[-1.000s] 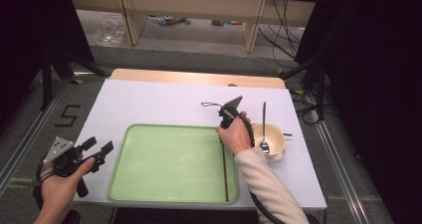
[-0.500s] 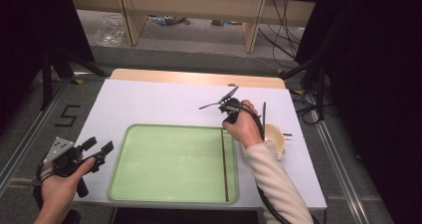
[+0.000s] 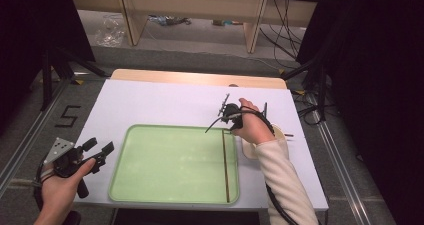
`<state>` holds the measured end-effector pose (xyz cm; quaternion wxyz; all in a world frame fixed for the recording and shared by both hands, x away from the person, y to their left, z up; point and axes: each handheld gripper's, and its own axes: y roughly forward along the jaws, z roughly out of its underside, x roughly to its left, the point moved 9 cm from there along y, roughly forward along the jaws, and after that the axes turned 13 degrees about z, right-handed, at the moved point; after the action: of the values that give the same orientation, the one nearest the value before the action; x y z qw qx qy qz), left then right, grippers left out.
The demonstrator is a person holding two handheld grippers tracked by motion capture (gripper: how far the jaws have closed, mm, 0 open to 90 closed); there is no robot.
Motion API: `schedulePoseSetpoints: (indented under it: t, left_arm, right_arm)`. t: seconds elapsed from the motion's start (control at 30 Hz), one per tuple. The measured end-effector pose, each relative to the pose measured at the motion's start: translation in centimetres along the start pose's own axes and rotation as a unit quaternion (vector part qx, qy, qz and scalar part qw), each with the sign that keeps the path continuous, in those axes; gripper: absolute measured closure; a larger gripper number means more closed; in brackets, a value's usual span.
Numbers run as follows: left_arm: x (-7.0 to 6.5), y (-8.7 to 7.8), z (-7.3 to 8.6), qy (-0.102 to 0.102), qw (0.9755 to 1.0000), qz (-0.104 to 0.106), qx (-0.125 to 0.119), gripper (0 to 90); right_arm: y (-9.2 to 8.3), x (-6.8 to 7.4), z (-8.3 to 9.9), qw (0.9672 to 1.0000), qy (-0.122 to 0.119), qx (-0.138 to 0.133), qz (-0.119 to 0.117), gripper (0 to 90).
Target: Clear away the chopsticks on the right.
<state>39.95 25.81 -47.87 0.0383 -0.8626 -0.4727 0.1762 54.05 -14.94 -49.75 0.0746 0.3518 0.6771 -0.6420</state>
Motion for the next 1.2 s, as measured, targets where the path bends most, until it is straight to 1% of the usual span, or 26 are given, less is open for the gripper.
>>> schedulePoseSetpoints:
  t: [0.07,0.1,0.17,0.2,0.23,0.3,0.33,0.37,0.43,0.47,0.5,0.53,0.63,0.67,0.7,0.73,0.77,0.8,0.83,0.87,0.9,1.0,1.07,1.1,1.17,1.2]
  left_arm:
    - [0.0,0.0,0.0,0.000,1.0000,0.000,0.001,30.9]
    - [0.0,0.0,0.0,0.000,1.0000,0.000,0.001,30.9]
    - [0.0,0.0,0.0,0.000,1.0000,0.000,0.001,30.9]
    - [0.0,0.0,0.1,0.000,1.0000,0.000,0.002,30.9]
    - [0.0,0.0,0.1,0.000,1.0000,0.000,0.002,30.9]
    - [0.0,0.0,0.0,0.000,1.0000,0.000,0.001,30.9]
    - [0.0,0.0,0.0,0.000,1.0000,0.000,0.001,30.9]
    - [0.0,0.0,0.0,0.000,1.0000,0.000,0.001,30.9]
    - [0.0,0.0,0.0,0.001,1.0000,0.000,0.001,30.9]
    - [0.0,0.1,0.0,0.001,1.0000,0.001,-0.002,31.0]
    - [0.0,0.1,0.0,0.001,1.0000,0.003,-0.003,30.9]
    - [0.0,0.1,0.0,0.001,1.0000,0.001,0.001,30.9]
    - [0.0,0.1,0.0,0.006,1.0000,0.003,-0.001,30.9]
    - [0.0,0.0,0.1,0.004,1.0000,0.000,0.004,31.0]
    - [0.0,0.1,0.1,0.001,1.0000,0.001,0.003,31.0]
    - [0.0,0.0,0.0,0.005,1.0000,0.001,0.004,31.0]
    - [-0.1,0.1,0.1,0.000,1.0000,0.001,0.002,31.0]
    - [-0.1,0.1,0.1,-0.001,1.0000,0.001,0.002,31.0]
    - [0.0,0.1,0.0,0.001,1.0000,0.000,0.001,31.0]
    - [0.0,0.0,0.0,0.003,1.0000,0.000,0.003,31.0]
    - [0.0,0.0,0.0,0.004,1.0000,0.000,0.003,31.0]
    - [-0.1,0.1,0.1,0.001,1.0000,0.002,0.003,31.0]
    - [-0.1,0.1,0.1,0.001,1.0000,0.001,0.002,31.0]
    - [-0.1,0.1,0.1,0.001,1.0000,0.001,0.002,31.0]
    - [0.0,0.1,0.0,0.003,1.0000,0.001,0.003,31.1]
    - [-0.1,0.1,0.1,0.001,1.0000,0.001,0.003,31.0]
  right_arm:
    - [0.1,0.0,0.1,1.0000,-0.009,0.003,0.004,54.3]
    - [0.0,0.1,0.2,0.9999,-0.006,0.008,0.002,54.2]
    - [0.1,0.0,0.3,0.9999,-0.011,0.009,0.005,53.9]
    - [0.2,-0.1,0.4,0.9997,-0.021,0.006,0.007,54.0]
    - [0.2,-0.1,0.5,0.9997,-0.022,0.012,0.008,54.0]
    - [0.3,-0.2,0.8,0.9993,-0.034,0.017,0.004,55.0]
    - [0.4,-0.1,0.9,0.9991,-0.037,0.020,0.002,55.8]
    - [0.4,-0.1,1.0,0.9991,-0.036,0.021,0.004,56.7]
    - [0.5,0.0,1.4,0.9983,-0.050,0.031,0.000,58.9]
    - [0.6,0.0,1.5,0.9978,-0.058,0.033,0.003,59.4]
    - [0.5,0.2,1.5,0.9982,-0.045,0.039,-0.001,59.7]
    - [0.5,0.3,1.5,0.9981,-0.047,0.038,-0.005,59.8]
    - [0.8,0.5,1.2,0.9973,-0.069,0.025,-0.009,60.1]
    - [0.9,0.6,1.1,0.9976,-0.064,0.026,-0.008,60.5]
    - [1.0,0.6,0.9,0.9975,-0.066,0.023,-0.005,60.8]
    - [1.1,0.9,0.8,0.9976,-0.065,0.022,-0.009,61.1]
    - [1.1,1.1,0.7,0.9978,-0.061,0.023,-0.011,61.2]
    - [1.1,1.2,0.5,0.9976,-0.066,0.021,-0.010,61.5]
    - [1.3,1.2,0.4,0.9975,-0.068,0.016,-0.009,61.7]
    - [1.4,1.4,0.4,0.9975,-0.067,0.019,-0.016,62.0]
    - [1.4,1.4,0.4,0.9975,-0.065,0.022,-0.015,62.4]
    - [1.7,1.6,0.4,0.9978,-0.062,0.020,-0.017,63.5]
    - [1.8,1.8,0.3,0.9979,-0.058,0.020,-0.022,64.3]
    - [1.9,1.8,0.2,0.9979,-0.060,0.016,-0.020,65.0]
    - [2.0,1.9,0.1,0.9981,-0.056,0.015,-0.023,66.0]
    - [2.0,1.9,0.0,0.9980,-0.058,0.014,-0.021,66.7]
